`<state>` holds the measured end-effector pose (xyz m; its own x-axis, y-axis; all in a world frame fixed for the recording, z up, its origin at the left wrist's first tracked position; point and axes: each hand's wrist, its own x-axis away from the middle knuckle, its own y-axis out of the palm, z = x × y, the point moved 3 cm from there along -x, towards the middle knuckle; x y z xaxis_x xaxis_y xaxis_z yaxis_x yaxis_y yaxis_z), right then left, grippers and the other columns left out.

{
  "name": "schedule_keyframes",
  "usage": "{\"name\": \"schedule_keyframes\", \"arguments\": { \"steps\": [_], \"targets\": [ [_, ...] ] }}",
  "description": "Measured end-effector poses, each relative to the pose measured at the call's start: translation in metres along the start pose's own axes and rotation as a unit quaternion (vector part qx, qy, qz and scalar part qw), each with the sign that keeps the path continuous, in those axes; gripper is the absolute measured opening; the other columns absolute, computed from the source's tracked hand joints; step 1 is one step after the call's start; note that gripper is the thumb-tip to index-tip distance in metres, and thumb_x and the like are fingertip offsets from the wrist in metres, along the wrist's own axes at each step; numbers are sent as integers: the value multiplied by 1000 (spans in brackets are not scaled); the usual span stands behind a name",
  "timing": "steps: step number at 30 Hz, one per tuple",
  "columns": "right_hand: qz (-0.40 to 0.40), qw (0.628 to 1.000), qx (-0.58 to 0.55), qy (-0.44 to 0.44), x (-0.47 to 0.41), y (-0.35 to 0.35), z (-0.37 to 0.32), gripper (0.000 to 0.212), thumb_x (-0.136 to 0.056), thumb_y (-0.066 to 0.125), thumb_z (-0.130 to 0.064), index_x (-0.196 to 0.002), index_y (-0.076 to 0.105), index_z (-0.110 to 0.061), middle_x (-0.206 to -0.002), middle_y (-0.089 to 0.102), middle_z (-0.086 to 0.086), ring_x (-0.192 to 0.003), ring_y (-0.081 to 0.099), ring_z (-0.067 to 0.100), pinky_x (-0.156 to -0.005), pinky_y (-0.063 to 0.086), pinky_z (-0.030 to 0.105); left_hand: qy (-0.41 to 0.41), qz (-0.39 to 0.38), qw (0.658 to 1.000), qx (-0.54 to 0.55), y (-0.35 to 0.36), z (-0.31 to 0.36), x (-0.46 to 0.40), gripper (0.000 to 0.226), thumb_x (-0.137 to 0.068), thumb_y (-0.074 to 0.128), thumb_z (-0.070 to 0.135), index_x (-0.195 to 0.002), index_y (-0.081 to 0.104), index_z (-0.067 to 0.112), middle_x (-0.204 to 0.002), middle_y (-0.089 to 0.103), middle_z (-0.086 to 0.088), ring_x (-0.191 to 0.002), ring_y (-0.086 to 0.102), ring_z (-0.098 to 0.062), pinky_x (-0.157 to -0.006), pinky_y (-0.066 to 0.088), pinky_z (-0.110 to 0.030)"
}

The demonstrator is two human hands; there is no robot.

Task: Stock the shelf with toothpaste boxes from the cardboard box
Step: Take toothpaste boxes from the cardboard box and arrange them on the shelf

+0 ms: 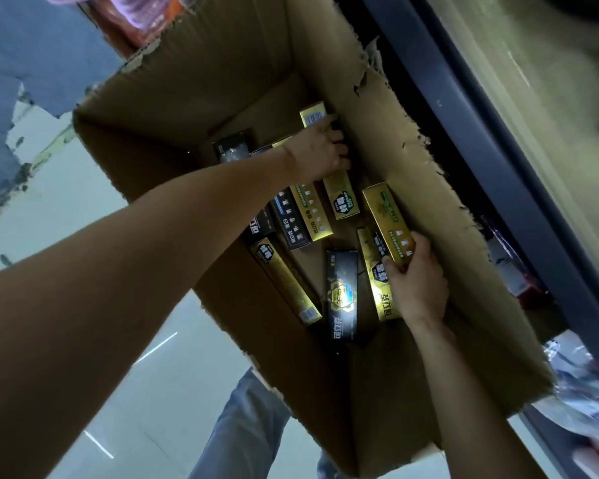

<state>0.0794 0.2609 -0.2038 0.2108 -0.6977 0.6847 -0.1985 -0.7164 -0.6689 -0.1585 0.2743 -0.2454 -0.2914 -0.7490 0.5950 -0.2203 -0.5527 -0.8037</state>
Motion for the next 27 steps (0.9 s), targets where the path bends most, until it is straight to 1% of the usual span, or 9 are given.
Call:
{"name": "schedule_keyframes", "arguments": {
  "steps": [2,5,9,11,13,15,20,24,27],
  "targets": [
    [28,999,3,-23,14,-14,1,56,-88,62,-28,-137,36,-21,-131,54,5,-117,55,26,-95,47,49,-3,56,998,-37,-10,2,25,52,-92,49,25,-142,38,24,-143,44,-5,-137,32,-28,-117,9,-52],
    [70,996,6,-52,45,-40,3,53,-86,64,-27,-134,41,-18,-128,57,4,-117,56,24,-94,46,42,-10,169,981,95,-32,13,89,52,-88,45,39,-136,46,20,-125,57,-10,-119,50,-34,-109,27,-52],
    [51,993,-76,-73,92,-75,0,48,-88,63,-25,-130,47,-11,-110,63,1,-101,61,22,-80,49,22,-198,138,901,360,-64,28,171,70,-89,30,60,-143,37,16,-127,57,-14,-112,55,-34,-96,42,-43],
    [24,987,-138,-76,114,-92,-5,41,-88,63,-23,-124,51,-8,-93,58,-14,-88,59,13,-66,40,2,-295,62,775,555,-68,50,202,63,-94,32,60,-145,34,23,-135,53,-8,-119,52,-28,-101,41,-41],
    [-10,978,-193,-75,136,-106,-9,36,-89,62,-24,-122,54,-11,-95,57,-18,-85,56,5,-62,37,-1,-339,39,617,709,-74,81,226,53,-94,35,58,-137,46,29,-134,55,-1,-120,53,-22,-107,38,-41],
    [-47,959,-272,-61,161,-119,-13,34,-90,60,-23,-123,53,-19,-108,63,-8,-93,62,11,-66,45,13,-361,62,508,780,-91,114,243,50,-92,37,61,-126,56,29,-126,62,-1,-109,61,-21,-105,41,-43],
    [-116,925,-355,-72,230,-158,-10,31,-89,60,-24,-118,52,-32,-116,64,-4,-99,63,14,-80,51,37,-375,145,295,867,-172,189,273,35,-94,45,51,-101,65,23,-101,71,-3,-87,67,-21,-91,51,-37],
    [-140,911,-377,-95,288,-206,13,22,-91,58,-22,-107,55,-35,-112,65,-1,-103,62,18,-89,49,41,-332,239,264,874,-242,246,301,25,-94,51,22,-118,56,21,-102,69,-3,-80,68,-16,-77,55,-31],
    [-151,895,-408,-97,327,-248,37,19,-91,59,-21,-106,58,-32,-105,67,-1,-98,64,20,-91,49,44,-271,295,298,866,-288,288,327,39,-90,57,8,-125,51,24,-113,67,-5,-93,68,-20,-82,53,-34]
  ]
}}
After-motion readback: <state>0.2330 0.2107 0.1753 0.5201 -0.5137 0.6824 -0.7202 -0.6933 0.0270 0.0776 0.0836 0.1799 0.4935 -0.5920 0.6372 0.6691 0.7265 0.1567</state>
